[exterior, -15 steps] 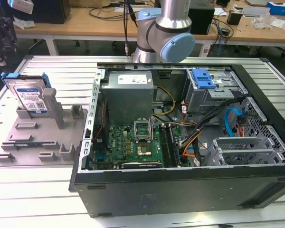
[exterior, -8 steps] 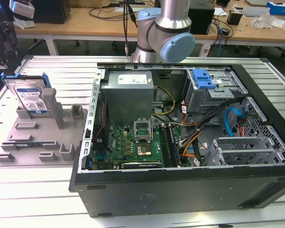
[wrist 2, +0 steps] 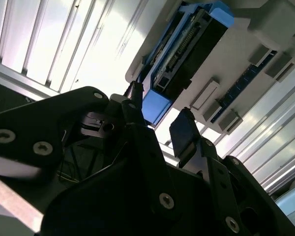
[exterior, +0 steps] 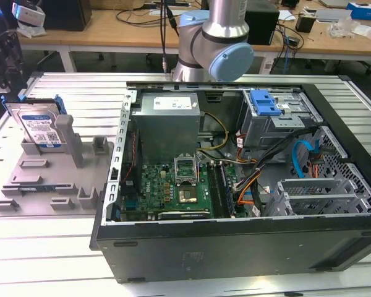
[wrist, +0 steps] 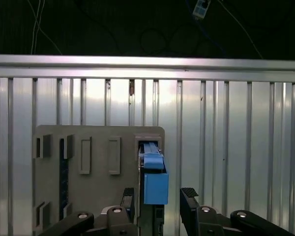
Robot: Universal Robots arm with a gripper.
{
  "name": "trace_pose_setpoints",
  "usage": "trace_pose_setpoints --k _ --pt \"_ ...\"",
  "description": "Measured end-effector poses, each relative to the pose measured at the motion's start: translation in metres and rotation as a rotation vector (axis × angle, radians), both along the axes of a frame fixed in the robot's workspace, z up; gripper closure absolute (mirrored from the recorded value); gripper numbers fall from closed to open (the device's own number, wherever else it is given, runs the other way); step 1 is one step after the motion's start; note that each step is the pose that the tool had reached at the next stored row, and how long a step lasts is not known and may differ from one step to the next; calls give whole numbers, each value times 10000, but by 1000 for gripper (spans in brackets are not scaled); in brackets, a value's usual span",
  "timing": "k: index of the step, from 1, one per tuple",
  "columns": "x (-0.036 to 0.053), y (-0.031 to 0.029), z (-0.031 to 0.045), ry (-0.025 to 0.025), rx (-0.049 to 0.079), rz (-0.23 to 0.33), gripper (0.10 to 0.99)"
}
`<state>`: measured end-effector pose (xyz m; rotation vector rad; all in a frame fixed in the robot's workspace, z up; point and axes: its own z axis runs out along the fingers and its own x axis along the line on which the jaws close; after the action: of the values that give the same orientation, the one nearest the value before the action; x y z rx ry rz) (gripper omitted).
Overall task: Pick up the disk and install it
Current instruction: 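Pick up the disk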
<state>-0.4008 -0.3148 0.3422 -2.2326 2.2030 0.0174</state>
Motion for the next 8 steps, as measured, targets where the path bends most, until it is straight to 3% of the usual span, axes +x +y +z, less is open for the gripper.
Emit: trace_pose_setpoints --k 8 --pt "-1 -47 -35 0 0 -2 588"
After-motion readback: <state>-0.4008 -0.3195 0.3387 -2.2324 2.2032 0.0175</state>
